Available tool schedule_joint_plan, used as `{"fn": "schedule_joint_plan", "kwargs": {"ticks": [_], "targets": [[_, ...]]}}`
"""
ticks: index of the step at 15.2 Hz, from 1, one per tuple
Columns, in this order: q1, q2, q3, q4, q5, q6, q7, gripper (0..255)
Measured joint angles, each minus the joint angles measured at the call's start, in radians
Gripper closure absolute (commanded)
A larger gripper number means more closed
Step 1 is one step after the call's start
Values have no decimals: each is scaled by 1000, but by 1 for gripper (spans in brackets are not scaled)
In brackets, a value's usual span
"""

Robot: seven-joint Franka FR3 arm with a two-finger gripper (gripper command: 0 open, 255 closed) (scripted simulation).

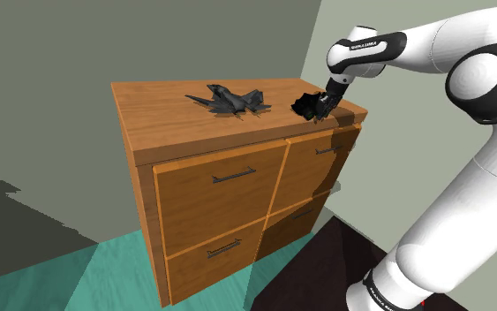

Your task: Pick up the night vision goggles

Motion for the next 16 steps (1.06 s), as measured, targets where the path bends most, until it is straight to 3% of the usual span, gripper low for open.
{"fn": "schedule_joint_plan", "kwargs": {"ticks": [16], "targets": [[0, -2, 0, 193, -4, -195, 7, 255]]}}
